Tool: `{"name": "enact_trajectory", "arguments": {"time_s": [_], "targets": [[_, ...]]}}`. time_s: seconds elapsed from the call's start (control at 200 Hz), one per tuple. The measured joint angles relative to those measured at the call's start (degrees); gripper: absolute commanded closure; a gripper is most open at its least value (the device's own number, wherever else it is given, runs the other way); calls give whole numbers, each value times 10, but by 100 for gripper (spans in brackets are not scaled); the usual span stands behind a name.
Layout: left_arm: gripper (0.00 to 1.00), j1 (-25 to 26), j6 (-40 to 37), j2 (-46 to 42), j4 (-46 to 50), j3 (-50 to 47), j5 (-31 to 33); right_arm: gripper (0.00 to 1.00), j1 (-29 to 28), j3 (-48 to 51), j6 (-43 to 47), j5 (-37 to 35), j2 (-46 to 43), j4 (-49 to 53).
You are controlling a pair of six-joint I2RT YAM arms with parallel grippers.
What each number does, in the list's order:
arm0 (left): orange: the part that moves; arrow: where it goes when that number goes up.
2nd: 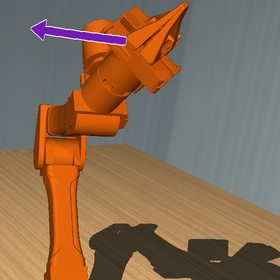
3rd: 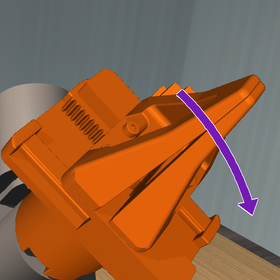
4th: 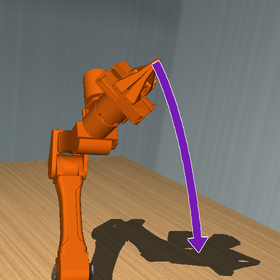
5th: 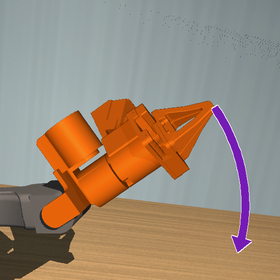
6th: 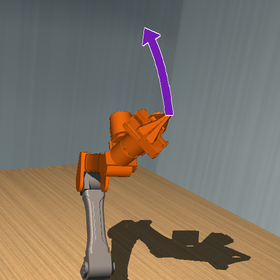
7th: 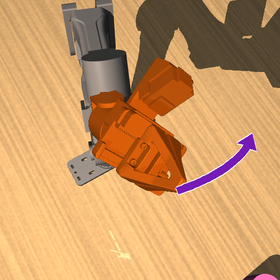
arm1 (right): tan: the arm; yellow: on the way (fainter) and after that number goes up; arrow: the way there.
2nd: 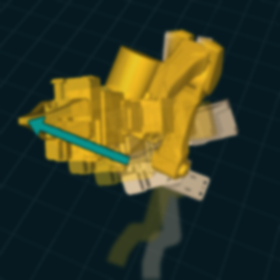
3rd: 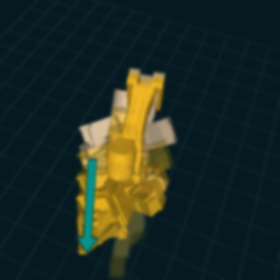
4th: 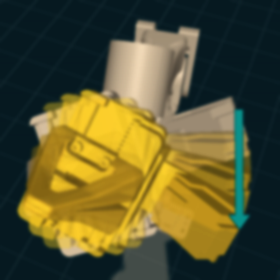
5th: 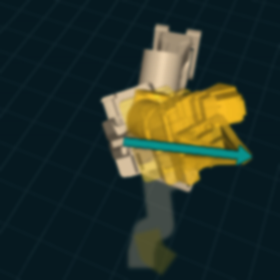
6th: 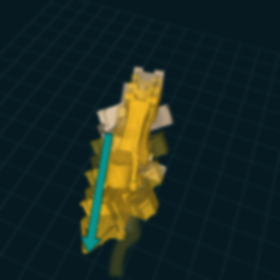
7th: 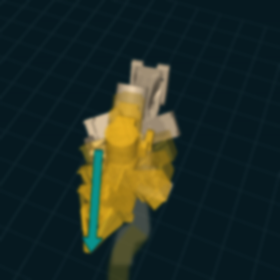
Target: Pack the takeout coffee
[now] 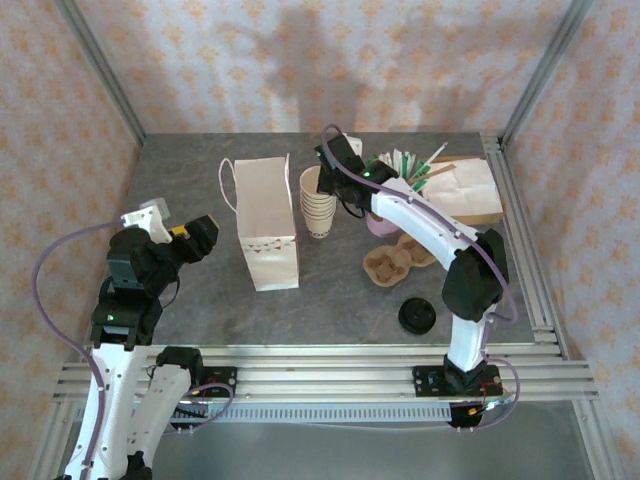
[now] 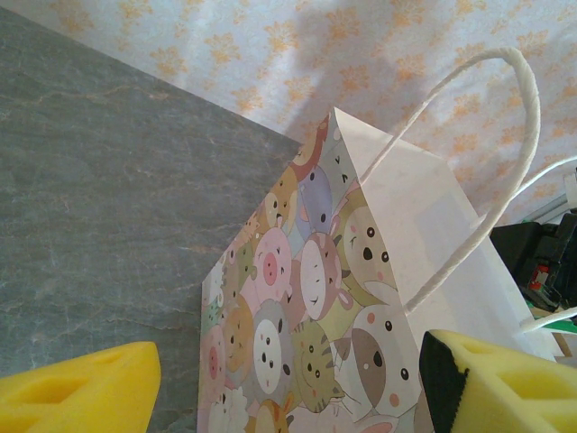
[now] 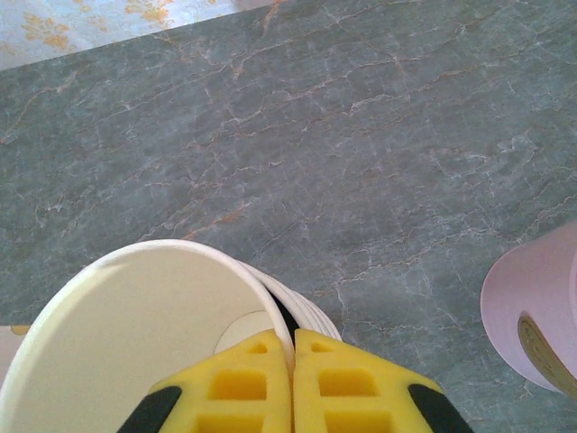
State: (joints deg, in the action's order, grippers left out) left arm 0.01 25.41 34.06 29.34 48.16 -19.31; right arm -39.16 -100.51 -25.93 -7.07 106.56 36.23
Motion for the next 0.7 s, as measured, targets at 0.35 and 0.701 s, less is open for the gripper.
{"name": "enact_trajectory", "arguments": {"time_s": [0.35, 0.701], "targets": [[23, 0, 0, 2, 0, 0, 0, 100, 0, 0, 0, 3, -1, -2], [23, 0, 0, 7, 0, -7, 0, 100, 0, 0, -1, 6, -42, -20]]}}
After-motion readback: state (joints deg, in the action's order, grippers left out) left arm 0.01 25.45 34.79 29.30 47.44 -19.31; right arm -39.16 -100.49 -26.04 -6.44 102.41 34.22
